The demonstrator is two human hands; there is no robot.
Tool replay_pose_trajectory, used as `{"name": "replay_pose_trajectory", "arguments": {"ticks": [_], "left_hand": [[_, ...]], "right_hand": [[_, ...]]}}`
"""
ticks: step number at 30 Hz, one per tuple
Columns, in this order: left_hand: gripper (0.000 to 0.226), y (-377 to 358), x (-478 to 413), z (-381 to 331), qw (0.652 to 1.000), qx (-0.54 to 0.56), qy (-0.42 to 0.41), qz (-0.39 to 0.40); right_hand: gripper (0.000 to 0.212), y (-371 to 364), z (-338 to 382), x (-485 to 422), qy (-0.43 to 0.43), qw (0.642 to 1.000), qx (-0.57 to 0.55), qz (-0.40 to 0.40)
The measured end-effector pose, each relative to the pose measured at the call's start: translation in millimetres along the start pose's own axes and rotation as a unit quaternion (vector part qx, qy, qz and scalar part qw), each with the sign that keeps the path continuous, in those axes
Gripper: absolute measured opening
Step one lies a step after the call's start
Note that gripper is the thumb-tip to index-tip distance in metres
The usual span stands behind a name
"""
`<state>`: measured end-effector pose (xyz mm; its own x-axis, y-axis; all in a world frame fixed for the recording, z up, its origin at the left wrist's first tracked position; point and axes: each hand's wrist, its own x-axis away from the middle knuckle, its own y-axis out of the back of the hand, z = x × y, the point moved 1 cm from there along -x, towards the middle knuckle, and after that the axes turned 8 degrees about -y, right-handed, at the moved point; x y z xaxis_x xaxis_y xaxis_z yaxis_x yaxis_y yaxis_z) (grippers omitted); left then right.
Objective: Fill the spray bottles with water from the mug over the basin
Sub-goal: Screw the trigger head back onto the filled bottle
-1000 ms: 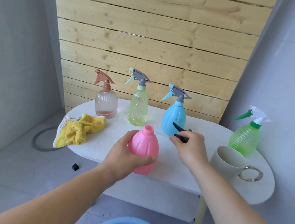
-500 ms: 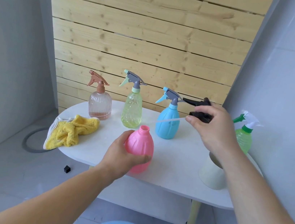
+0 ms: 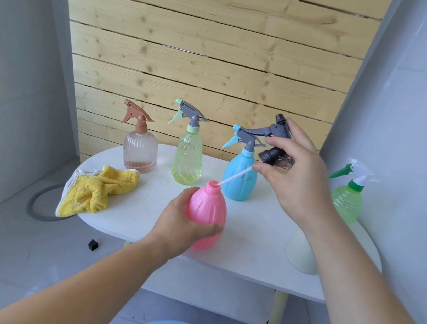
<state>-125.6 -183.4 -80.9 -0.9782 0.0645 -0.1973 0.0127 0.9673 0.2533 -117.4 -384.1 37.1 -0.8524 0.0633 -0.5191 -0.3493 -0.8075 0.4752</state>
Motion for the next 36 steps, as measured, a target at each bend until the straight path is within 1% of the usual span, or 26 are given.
{"name": "replay_pose_trajectory", "arguments": {"ticks": [5,12,20,24,26,29,32,36], "left_hand": [[0.072,-2.9,-0.5,0.0,1.000,0.009,-0.003,0.005],[0.071,-6.2,-4.6,0.6,1.000,0.017,-0.014,0.010],[0.063,-11.5,-14.3,2.2,0.999,0.037,-0.027,0.017],[0.068,-12.7,-17.1,3.6,0.999,0.039,-0.026,0.019],[0.069,-12.5,-17.5,3.7,0.999,0.039,-0.026,0.021],[0.076,-12.4,-17.5,3.6,0.999,0.039,-0.023,0.023],[0.078,-12.8,-17.5,4.4,0.999,0.024,-0.022,0.014],[0.082,-12.3,-18.5,8.0,1.000,0.014,-0.025,0.007]], "right_hand": [[0.046,-19.7,3.4,0.3,0.045,0.998,0.036,0.038],[0.036,-45.6,3.9,6.6,0.049,0.993,0.071,0.086],[0.039,-61.1,-1.6,14.4,0.057,0.983,0.103,0.144],[0.041,-65.6,-3.5,14.6,0.040,0.980,0.099,0.165],[0.044,-65.7,-3.1,13.8,0.025,0.982,0.080,0.168],[0.057,-65.5,-1.5,12.2,-0.002,0.985,0.051,0.165],[0.070,-65.7,-2.7,10.7,-0.043,0.982,0.026,0.183],[0.058,-66.1,-8.8,6.1,-0.057,0.982,0.030,0.176]]}}
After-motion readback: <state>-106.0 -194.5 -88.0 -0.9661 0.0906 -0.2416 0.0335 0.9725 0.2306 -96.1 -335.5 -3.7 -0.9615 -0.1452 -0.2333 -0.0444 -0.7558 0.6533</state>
